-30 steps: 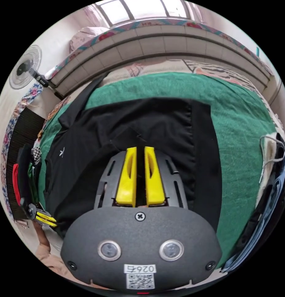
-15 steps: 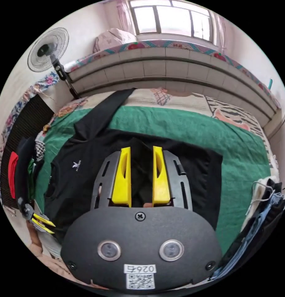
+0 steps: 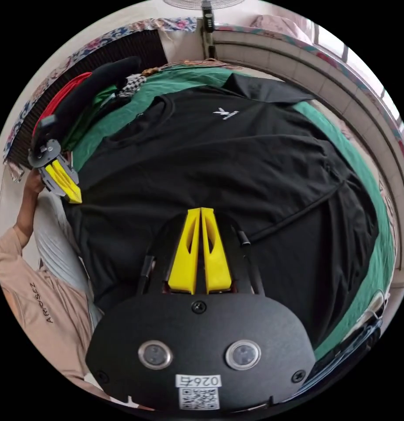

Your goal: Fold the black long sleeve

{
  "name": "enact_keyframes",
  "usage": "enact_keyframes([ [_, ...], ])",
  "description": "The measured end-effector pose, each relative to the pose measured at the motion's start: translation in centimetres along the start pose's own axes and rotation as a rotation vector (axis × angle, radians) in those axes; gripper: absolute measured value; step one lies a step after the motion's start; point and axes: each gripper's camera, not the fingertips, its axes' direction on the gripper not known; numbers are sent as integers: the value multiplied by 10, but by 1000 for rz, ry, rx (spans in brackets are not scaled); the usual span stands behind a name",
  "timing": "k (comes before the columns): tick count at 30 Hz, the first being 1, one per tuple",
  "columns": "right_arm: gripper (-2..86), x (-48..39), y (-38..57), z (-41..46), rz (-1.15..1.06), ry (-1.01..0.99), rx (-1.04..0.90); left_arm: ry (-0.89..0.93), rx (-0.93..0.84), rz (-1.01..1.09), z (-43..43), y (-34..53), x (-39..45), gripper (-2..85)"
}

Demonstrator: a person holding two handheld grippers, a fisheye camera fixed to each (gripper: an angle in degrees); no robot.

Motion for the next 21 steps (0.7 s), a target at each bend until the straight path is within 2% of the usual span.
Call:
enact_keyframes([
  [1, -8, 4, -3, -10, 26, 24, 0, -14, 45, 34, -12, 9, 7, -8],
  [4, -9, 21, -7, -52, 77, 54, 140, 35, 339, 150, -71, 27, 22, -9],
  [6, -8, 38, -16, -72, 120, 61, 212, 25, 502, 152, -111, 24, 19, -9],
  [8, -6, 68, -39, -88, 172, 50, 274, -231, 664, 114, -154, 1, 16, -7],
  [11, 8, 116, -84, -87, 247, 9, 325, -518, 694, 10, -183, -63, -8, 4],
  [12, 14, 126, -95, -85, 257, -6, 330, -531, 678, -5, -187, -79, -17, 9],
  [16, 49, 201, -170, -50, 378, -109, 359, -514, 621, -64, -195, -187, -93, 137],
  [21, 79, 271, -229, 1, 524, -108, 396, -428, 544, -206, -165, -277, -187, 179],
])
